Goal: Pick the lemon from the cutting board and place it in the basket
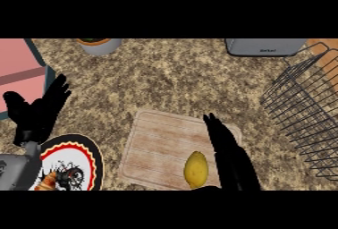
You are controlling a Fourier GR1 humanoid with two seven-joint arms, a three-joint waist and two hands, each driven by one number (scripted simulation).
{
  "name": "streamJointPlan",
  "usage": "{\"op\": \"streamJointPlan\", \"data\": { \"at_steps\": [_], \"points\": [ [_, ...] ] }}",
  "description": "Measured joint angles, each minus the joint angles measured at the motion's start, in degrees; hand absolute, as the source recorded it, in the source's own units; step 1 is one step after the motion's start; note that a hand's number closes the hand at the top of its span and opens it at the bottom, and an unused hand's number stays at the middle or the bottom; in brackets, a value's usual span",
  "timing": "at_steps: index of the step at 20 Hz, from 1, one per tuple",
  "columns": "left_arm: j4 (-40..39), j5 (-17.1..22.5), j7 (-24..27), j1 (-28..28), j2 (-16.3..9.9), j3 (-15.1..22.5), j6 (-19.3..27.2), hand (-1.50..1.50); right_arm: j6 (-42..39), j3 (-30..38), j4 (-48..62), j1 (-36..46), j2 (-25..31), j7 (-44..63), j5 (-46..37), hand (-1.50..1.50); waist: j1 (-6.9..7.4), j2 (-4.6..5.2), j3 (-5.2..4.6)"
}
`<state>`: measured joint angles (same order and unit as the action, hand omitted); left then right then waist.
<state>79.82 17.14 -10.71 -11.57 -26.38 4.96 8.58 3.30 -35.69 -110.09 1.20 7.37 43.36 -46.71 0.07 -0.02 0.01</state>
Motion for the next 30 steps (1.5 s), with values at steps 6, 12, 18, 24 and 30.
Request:
{"op": "streamJointPlan", "data": {
  "at_steps": [6, 12, 18, 24, 30],
  "points": [
    [-2.2, -1.7, 0.5, -0.9, 1.4, -2.5, -2.2, 0.0, -0.7, 0.5, 5.0, -1.4, -0.6, -2.5, -0.2, -1.5, -0.1, 0.01, 0.0],
    [-0.6, -4.3, -0.1, 0.6, 3.6, -4.0, -3.6, 0.0, -1.7, 2.1, 4.4, -4.1, 0.5, -5.7, -0.1, -1.5, -0.12, -0.01, 0.0],
    [-0.9, -5.5, -0.8, 0.3, 4.2, -6.7, -6.0, 0.0, -2.1, 2.2, 3.5, -6.6, 0.3, -8.9, 0.9, -1.5, -0.15, -0.01, 0.0],
    [0.1, -7.1, -1.6, 0.3, 5.8, -8.0, -6.9, 0.0, -2.6, 2.3, 2.8, -8.2, 0.5, -12.3, 1.8, -1.5, -0.17, -0.02, -0.01],
    [1.5, -8.4, -1.6, 1.5, 6.8, -9.2, -8.0, 0.0, -0.6, -0.6, 5.7, -9.3, -1.5, -11.2, -3.4, -1.5, -0.13, -0.03, -0.01]
  ]
}}
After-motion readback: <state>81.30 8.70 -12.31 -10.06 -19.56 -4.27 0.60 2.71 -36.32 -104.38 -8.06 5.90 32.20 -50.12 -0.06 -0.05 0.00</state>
